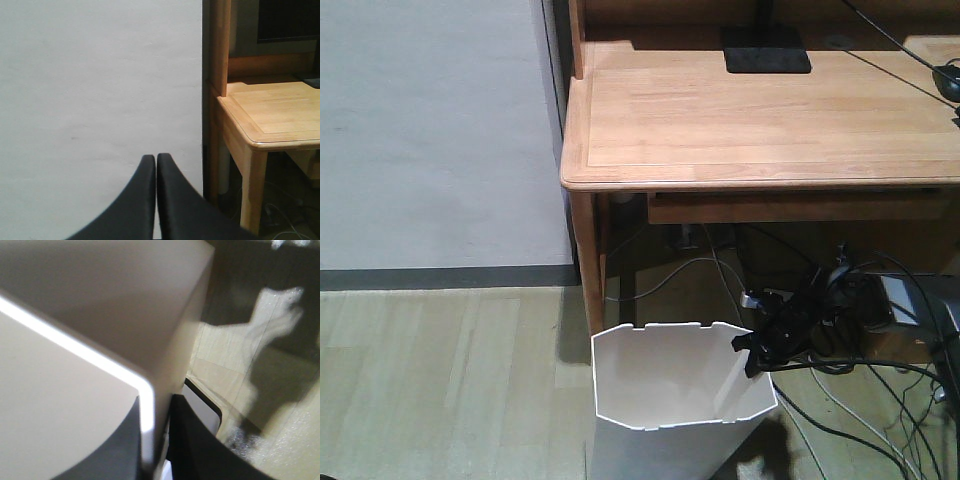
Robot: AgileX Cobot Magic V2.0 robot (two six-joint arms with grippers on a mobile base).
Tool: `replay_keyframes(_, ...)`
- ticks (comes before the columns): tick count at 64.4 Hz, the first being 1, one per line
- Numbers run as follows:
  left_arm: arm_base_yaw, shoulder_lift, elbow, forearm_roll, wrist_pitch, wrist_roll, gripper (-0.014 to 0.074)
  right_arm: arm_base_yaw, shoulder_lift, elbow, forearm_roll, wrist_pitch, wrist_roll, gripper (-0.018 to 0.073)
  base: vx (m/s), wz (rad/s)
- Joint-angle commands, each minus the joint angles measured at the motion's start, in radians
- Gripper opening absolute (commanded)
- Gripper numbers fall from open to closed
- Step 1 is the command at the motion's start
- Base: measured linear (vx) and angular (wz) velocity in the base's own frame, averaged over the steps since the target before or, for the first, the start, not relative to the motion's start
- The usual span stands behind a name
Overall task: Move trash bin to bedside with robot
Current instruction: 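Close the right gripper on the bin rim nearest the robot, then lift the bin slightly with the right gripper and pull it from under the desk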
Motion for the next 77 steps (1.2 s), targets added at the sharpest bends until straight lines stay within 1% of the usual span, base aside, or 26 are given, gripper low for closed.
replay_keyframes(1,0.000,-0.005,-0.021,-0.005,-0.072,-0.004,-0.0006,-0.003,-0.095,-0.019,0.051,0.073,0.027,-0.0005,0.00,0.00)
replay_keyframes(9,0.000,-0.005,-0.021,-0.005,-0.072,-0.004,-0.0006,-0.003,-0.095,-0.017,0.047,0.050,0.030,-0.0005,0.00,0.00)
replay_keyframes(14,0.000,-0.005,-0.021,-0.005,-0.072,-0.004,-0.0006,-0.002,-0.103,0.012,0.053,0.012,0.030,-0.0005,0.00,0.00)
replay_keyframes(24,0.000,-0.005,-0.021,-0.005,-0.072,-0.004,-0.0006,-0.034,-0.147,0.141,0.084,-0.123,0.002,-0.0005,0.00,0.00)
replay_keyframes(28,0.000,-0.005,-0.021,-0.005,-0.072,-0.004,-0.0006,-0.064,-0.174,0.196,0.132,-0.174,-0.043,-0.0005,0.00,0.00)
replay_keyframes(34,0.000,-0.005,-0.021,-0.005,-0.072,-0.004,-0.0006,-0.110,-0.230,0.298,0.270,-0.227,-0.187,-0.0005,0.00,0.00)
replay_keyframes(42,0.000,-0.005,-0.021,-0.005,-0.072,-0.004,-0.0006,-0.152,-0.316,0.412,0.504,-0.240,-0.476,-0.0005,0.00,0.00)
replay_keyframes(43,0.000,-0.005,-0.021,-0.005,-0.072,-0.004,-0.0006,-0.154,-0.322,0.428,0.517,-0.239,-0.495,-0.0005,0.00,0.00)
replay_keyframes(45,0.000,-0.005,-0.021,-0.005,-0.072,-0.004,-0.0006,-0.157,-0.343,0.458,0.579,-0.232,-0.582,-0.0005,0.00,0.00)
replay_keyframes(47,0.000,-0.005,-0.021,-0.005,-0.072,-0.004,-0.0006,-0.162,-0.365,0.487,0.610,-0.228,-0.631,-0.0005,0.00,0.00)
replay_keyframes(49,0.000,-0.005,-0.021,-0.005,-0.072,-0.004,-0.0006,-0.163,-0.386,0.516,0.657,-0.220,-0.701,-0.0005,0.00,0.00)
replay_keyframes(53,0.000,-0.005,-0.021,-0.005,-0.072,-0.004,-0.0006,-0.163,-0.426,0.575,0.707,-0.220,-0.780,-0.0005,0.00,0.00)
replay_keyframes(56,0.000,-0.005,-0.021,-0.005,-0.072,-0.004,-0.0006,-0.163,-0.455,0.615,0.726,-0.221,-0.816,-0.0005,0.00,0.00)
replay_keyframes(61,0.000,-0.005,-0.021,-0.005,-0.072,-0.004,-0.0006,-0.163,-0.496,0.678,0.723,-0.221,-0.869,-0.0005,0.00,0.00)
replay_keyframes(70,0.000,-0.005,-0.021,-0.005,-0.072,-0.004,-0.0006,-0.168,-0.554,0.769,0.697,-0.197,-0.917,-0.0005,0.00,0.00)
replay_keyframes(77,0.000,-0.005,-0.021,-0.005,-0.072,-0.004,-0.0006,-0.190,-0.585,0.820,0.707,-0.146,-0.934,-0.0005,0.00,0.00)
